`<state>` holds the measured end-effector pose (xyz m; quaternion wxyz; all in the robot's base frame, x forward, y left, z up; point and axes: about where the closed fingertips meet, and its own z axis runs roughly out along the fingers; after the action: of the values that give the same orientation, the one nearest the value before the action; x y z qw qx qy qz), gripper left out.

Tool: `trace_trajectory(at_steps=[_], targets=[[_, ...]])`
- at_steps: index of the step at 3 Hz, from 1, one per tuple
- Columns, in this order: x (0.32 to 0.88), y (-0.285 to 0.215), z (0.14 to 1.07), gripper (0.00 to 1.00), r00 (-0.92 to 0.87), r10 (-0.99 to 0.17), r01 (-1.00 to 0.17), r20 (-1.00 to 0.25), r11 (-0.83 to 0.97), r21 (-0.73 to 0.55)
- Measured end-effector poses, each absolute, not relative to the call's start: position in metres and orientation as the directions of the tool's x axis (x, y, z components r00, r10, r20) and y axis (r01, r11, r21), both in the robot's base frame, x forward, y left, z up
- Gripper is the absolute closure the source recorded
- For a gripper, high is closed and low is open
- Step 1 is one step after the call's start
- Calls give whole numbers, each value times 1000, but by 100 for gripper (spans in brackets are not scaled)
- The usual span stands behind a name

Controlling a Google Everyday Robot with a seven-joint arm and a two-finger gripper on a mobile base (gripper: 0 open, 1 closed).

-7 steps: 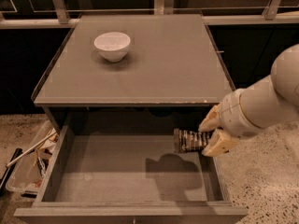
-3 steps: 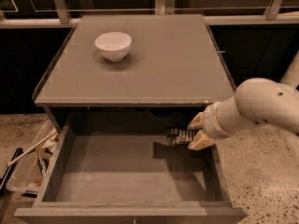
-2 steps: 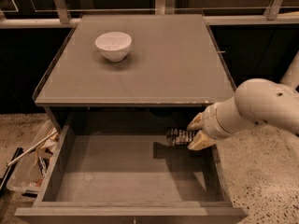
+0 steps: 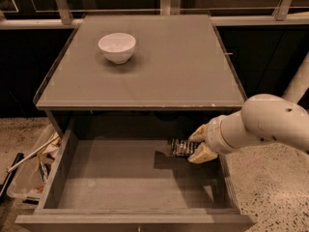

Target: Place rxbar chocolate into top drawer

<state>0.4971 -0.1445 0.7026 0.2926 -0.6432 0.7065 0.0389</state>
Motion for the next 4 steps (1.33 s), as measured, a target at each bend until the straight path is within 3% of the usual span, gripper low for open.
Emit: trace_trajectory(at_steps=[2,4], targets=[[483,-121,645,100,-39,-823,-945,-566,214,-247],[480,-98,593,100,-81,-802,-964,-592,215,-158]])
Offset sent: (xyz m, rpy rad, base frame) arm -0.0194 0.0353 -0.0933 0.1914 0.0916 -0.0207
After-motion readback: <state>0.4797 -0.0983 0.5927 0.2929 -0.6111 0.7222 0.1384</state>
